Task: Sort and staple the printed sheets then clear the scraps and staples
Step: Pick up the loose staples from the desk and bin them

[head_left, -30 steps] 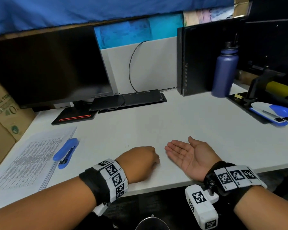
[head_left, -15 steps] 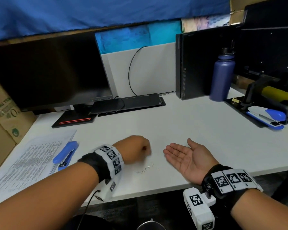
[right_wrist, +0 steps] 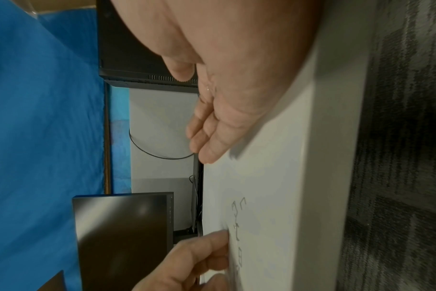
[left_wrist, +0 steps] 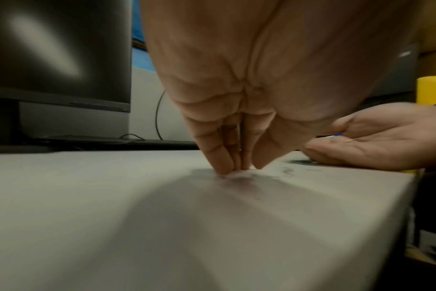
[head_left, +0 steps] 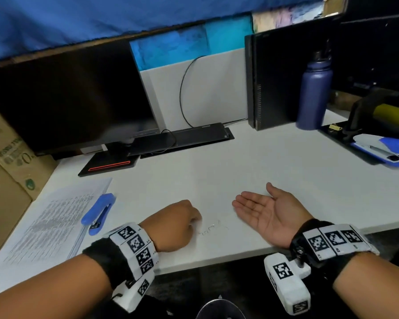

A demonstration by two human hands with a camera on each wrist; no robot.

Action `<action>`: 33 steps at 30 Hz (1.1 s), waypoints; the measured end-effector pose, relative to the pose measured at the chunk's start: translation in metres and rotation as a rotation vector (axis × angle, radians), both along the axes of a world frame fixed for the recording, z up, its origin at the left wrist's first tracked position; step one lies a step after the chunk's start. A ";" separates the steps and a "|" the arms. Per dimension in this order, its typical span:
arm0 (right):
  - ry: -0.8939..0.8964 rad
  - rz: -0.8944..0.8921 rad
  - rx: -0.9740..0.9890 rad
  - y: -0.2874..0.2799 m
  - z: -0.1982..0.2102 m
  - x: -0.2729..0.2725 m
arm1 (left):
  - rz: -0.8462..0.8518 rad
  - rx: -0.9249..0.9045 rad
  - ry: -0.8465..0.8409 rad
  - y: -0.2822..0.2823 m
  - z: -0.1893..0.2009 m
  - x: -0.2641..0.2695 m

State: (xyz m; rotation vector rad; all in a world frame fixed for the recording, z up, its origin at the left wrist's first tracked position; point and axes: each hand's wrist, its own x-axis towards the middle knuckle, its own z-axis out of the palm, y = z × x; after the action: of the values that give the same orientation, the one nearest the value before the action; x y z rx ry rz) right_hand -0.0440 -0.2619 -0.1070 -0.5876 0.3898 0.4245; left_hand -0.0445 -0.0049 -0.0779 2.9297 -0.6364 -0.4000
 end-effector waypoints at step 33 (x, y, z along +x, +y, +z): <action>0.037 -0.012 0.022 0.011 0.013 -0.007 | 0.020 -0.363 -0.075 -0.093 0.043 0.005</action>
State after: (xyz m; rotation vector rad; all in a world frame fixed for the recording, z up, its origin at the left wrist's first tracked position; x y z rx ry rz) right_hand -0.0511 -0.2512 -0.0941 -0.5563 0.4238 0.4282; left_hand -0.0392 -0.0981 -0.0344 2.6113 -0.6152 -0.1519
